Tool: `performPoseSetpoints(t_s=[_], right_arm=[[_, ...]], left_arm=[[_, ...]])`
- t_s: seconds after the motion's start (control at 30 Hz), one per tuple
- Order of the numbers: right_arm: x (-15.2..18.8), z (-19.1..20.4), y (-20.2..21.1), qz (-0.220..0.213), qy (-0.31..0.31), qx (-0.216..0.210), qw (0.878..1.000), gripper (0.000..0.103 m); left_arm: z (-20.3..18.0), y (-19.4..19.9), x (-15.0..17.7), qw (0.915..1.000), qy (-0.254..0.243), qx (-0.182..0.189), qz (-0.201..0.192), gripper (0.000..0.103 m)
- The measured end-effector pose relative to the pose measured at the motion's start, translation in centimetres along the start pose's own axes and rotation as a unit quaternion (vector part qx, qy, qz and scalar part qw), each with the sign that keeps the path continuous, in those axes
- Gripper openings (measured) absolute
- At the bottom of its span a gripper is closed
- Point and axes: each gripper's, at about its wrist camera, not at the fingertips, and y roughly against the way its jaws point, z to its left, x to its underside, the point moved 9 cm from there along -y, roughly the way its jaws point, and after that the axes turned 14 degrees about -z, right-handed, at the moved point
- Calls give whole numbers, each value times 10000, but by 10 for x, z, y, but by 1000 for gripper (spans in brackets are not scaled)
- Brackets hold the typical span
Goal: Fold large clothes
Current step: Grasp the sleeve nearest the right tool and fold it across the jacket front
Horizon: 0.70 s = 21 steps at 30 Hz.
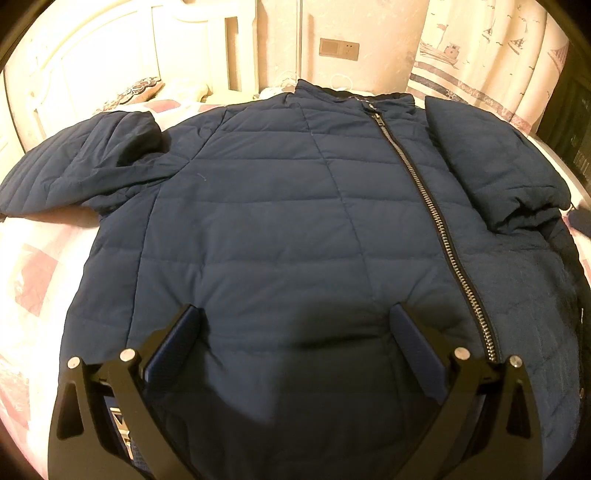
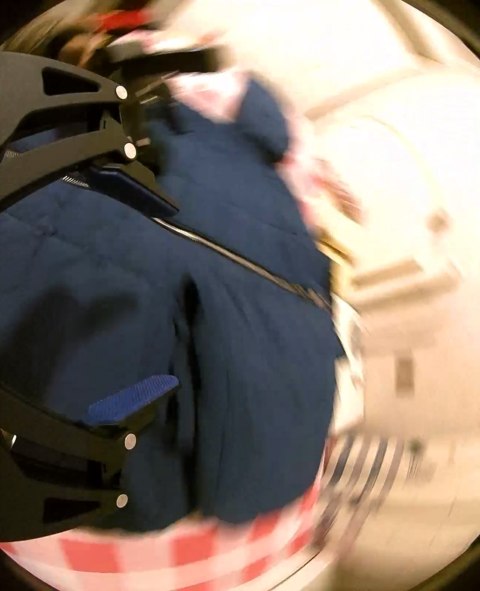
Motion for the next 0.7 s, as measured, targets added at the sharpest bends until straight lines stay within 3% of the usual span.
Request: performPoseSetpoints(t_s=[0.07, 0.13, 0.27, 0.33, 0.37, 0.4, 0.47, 0.53, 0.6, 0.67, 0.7], right_arm=[[-18, -49, 13, -407, -1051, 191, 9934, 83], [-20, -101, 15, -520, -1995, 475, 9774, 83], [-18, -129, -21, -304, -2598, 413, 9643, 80], [-30, -126, -34, -456, -2359, 416, 9698, 62], [-36, -121, -36, -516, -2298, 436, 9709, 47], [-44, -111, -40, -582, -2255, 372, 9718, 34], [-64, -73, -43, -761, -1817, 166, 9803, 30], [-87, -11, -46, -947, -898, -48, 9914, 29], [-97, 41, -54, -920, -309, -341, 9947, 30], [-89, 106, -69, -577, 441, -812, 9941, 38], [-84, 128, -77, -344, 668, -1035, 9918, 59]], left_arm=[[0, 0, 0, 10000, -8, -6, -1, 101], [0, 0, 0, 10000, -14, -14, -2, 101], [0, 0, 0, 10000, -13, -11, -3, 101], [0, 0, 0, 10000, -10, -8, -3, 101], [0, 0, 0, 10000, -12, -11, -6, 101], [0, 0, 0, 10000, -19, -17, -2, 101], [0, 0, 0, 10000, -27, -30, -1, 101], [-1, 0, 0, 10000, -37, -41, -2, 101], [-1, 0, 0, 10000, -27, -32, -4, 101], [-1, 0, 0, 10000, -6, -11, -11, 101], [-1, 0, 0, 10000, 14, 9, -17, 101]])
